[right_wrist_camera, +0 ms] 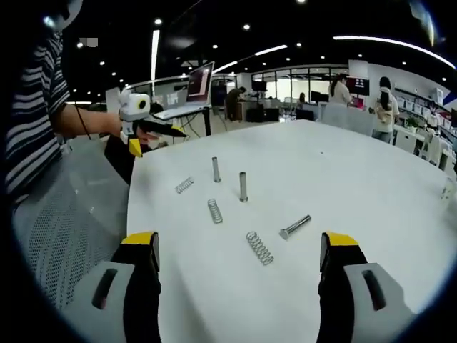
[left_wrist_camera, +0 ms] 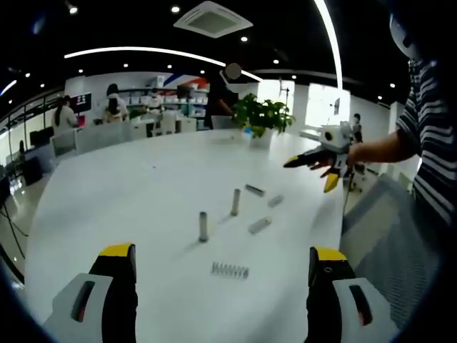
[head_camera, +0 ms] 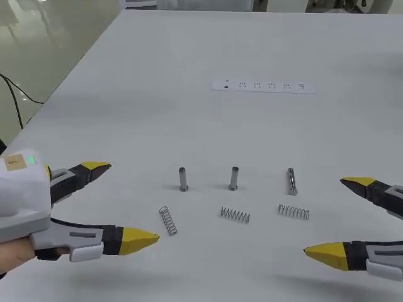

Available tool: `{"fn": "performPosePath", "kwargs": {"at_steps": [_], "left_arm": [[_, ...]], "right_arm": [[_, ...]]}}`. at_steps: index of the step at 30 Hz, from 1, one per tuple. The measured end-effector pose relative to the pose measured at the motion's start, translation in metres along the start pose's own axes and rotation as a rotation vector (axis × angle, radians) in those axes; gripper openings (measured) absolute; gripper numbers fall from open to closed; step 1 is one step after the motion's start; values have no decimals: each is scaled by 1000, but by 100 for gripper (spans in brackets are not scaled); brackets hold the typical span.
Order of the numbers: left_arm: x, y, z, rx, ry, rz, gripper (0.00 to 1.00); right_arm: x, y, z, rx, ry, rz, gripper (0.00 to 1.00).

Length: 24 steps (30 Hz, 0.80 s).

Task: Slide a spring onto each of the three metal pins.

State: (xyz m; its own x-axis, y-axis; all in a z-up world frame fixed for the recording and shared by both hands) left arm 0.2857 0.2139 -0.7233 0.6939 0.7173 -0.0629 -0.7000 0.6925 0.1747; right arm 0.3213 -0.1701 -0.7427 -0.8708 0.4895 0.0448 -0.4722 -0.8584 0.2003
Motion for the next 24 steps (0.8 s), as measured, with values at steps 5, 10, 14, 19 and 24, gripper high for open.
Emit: {"fn": "performPosePath", "kwargs": {"at_steps": [5, 10, 14, 19, 24], "left_arm": [[0, -1, -1, 4, 3, -3, 98], [0, -4, 1, -4, 4, -4, 98], [1, -5, 1, -7, 6, -3, 98], [2, -5, -1, -6, 10, -1, 98], [2, -4, -2, -5, 13, -1, 97]], "right_arm": [[0, -1, -1, 7, -10, -1, 93], [-2, -3, -2, 14, -25, -7, 93], [-3, -5, -2, 22, -38, -9, 93], [-5, -6, -1, 21, -53, -12, 92], [-8, -10, -2, 45, -75, -14, 89]]}}
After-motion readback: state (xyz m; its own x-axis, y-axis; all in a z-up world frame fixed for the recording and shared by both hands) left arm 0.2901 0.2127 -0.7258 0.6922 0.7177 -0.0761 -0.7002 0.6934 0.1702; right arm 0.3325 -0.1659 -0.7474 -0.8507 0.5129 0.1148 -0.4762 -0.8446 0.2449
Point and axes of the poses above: the centre of the closed fingertips' face, and the gripper's own axes: y roughly backward along the fingers, x roughly to its left, z roughly out of its top, the point moved 9 cm from there along y, roughly backward along the fingers, and after that the axes turned 14 degrees about -x, right-handed, at the moved point
